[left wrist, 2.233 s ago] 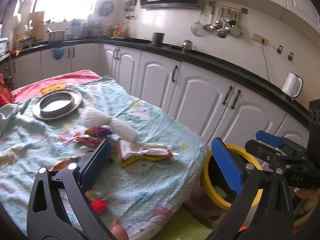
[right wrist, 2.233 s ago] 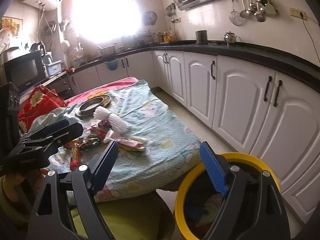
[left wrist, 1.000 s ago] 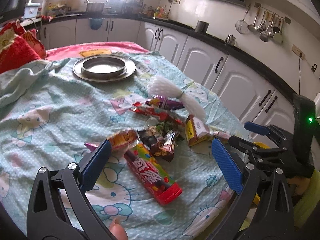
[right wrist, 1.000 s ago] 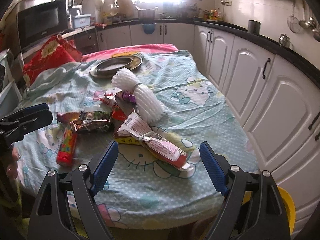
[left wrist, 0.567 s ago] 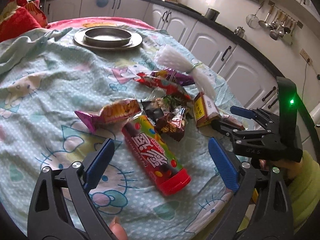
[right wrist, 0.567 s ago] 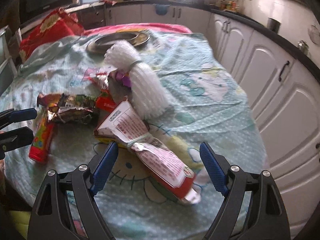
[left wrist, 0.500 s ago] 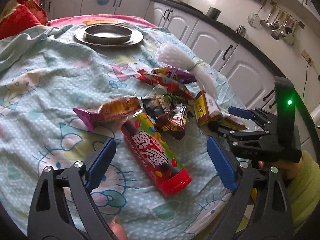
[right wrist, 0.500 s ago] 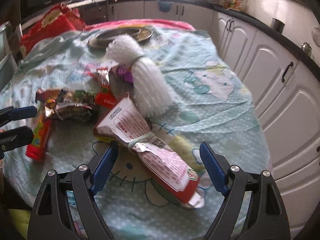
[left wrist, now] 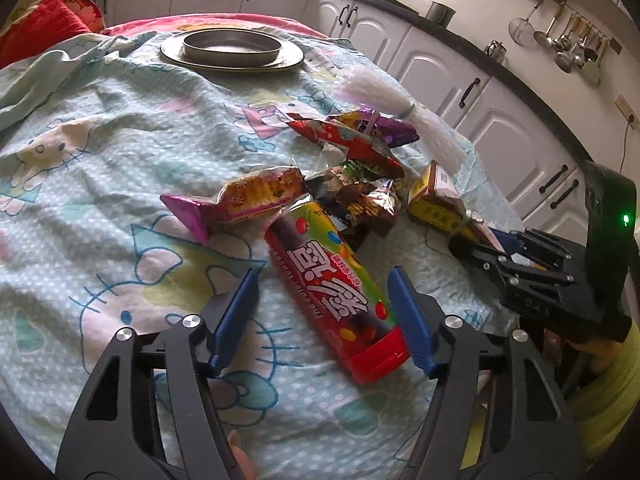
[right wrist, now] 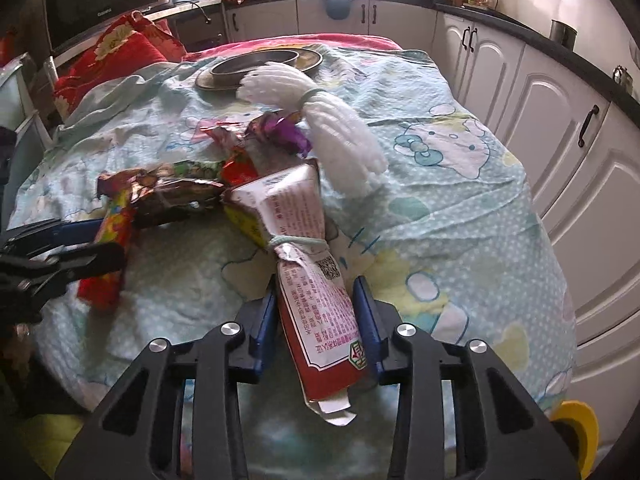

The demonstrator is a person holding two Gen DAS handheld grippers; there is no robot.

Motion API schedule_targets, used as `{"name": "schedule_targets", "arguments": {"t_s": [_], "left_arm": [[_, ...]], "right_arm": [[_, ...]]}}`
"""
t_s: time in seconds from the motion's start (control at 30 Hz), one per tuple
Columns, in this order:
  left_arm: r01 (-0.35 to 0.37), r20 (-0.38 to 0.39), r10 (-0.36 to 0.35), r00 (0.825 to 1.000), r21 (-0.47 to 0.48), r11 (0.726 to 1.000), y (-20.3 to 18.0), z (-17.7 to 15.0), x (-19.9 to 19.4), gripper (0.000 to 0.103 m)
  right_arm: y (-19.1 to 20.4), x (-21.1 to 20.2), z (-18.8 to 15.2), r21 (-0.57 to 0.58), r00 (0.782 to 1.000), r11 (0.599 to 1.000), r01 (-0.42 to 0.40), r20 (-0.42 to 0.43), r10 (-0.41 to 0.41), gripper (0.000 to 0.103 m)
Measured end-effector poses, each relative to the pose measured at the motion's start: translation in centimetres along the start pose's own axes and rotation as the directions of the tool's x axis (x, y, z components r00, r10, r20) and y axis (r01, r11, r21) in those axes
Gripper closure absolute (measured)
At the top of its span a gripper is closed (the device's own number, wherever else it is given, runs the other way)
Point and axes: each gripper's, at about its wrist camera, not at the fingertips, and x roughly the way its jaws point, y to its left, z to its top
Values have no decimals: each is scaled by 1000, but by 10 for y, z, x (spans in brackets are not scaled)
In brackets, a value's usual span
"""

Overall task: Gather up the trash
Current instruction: 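Grasp the white-and-red printed snack bag with the right tool while the left tool grasps the red candy tube, then carry the snack bag and red candy tube over the yellow-rimmed bin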

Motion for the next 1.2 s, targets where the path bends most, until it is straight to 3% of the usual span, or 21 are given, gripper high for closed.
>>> {"name": "schedule_targets", "arguments": {"t_s": [0.2,0.33,0.67,1.2], "left_arm": [[49,-20,-48,999,21,999,-1,-5,-7,64],[53,-33,-51,998,70,996,-7,-9,-10,69],[58,-28,-56,998,84,995,-6,-17,-23,73],[55,91,-60,994,56,997,5,-4,-61,75]], "right_arm": [[12,-11,-13,10,1000,1000,-25,8,25,70],[22,-17,-20,21,999,999,-39,16,39,71],[36,-44,-28,36,996,997,-62,69,60,71],[22,-64,-29,101,991,994,-40,131,27,71]]}}
